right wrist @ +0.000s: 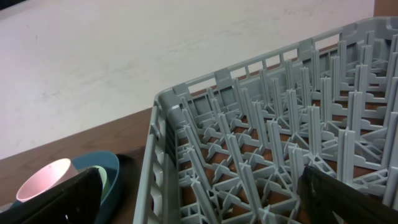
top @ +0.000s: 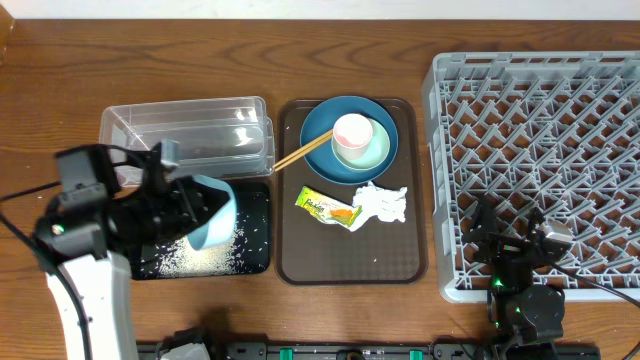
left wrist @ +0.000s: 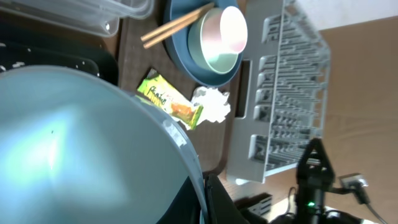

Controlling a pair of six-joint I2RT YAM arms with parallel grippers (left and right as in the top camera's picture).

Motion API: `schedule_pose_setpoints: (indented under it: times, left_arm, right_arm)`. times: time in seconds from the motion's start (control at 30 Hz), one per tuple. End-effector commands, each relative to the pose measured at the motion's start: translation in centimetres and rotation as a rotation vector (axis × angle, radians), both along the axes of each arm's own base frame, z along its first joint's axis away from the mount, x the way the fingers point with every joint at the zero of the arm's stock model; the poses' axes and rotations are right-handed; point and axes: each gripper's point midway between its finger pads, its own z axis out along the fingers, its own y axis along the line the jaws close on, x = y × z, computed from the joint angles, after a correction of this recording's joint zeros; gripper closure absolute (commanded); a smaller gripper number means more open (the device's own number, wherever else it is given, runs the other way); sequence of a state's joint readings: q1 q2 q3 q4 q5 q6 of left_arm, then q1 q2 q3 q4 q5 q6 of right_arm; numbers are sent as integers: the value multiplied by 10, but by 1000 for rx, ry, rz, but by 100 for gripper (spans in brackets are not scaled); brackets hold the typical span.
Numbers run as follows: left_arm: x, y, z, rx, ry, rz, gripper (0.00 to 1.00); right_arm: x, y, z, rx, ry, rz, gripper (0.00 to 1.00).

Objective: Sort waste into correct bins and load items into the dishwasher rack
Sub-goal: 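Carry the emptied bowl back right toward the brown tray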

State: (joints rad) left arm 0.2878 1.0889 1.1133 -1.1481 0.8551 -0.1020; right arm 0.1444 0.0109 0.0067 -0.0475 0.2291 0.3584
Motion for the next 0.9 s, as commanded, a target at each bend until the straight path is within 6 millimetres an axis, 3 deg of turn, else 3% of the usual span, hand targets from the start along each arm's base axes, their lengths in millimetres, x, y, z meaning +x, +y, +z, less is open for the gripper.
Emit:
schedule_pose_setpoints:
  times: [0.0,0.27,0.87]
  left_arm:
    - [-7,-8,4,98,8,32,94]
    - [-25,-41,-8,249,31,-61,94]
    - [-53,-113,-71,561,74,-228,94]
  right_arm:
    - [0,-3,0,-5,1,-16,1]
    - [0,-3,0,-5,1,-15,1]
    - [0,-3,0,-5,1,-16,1]
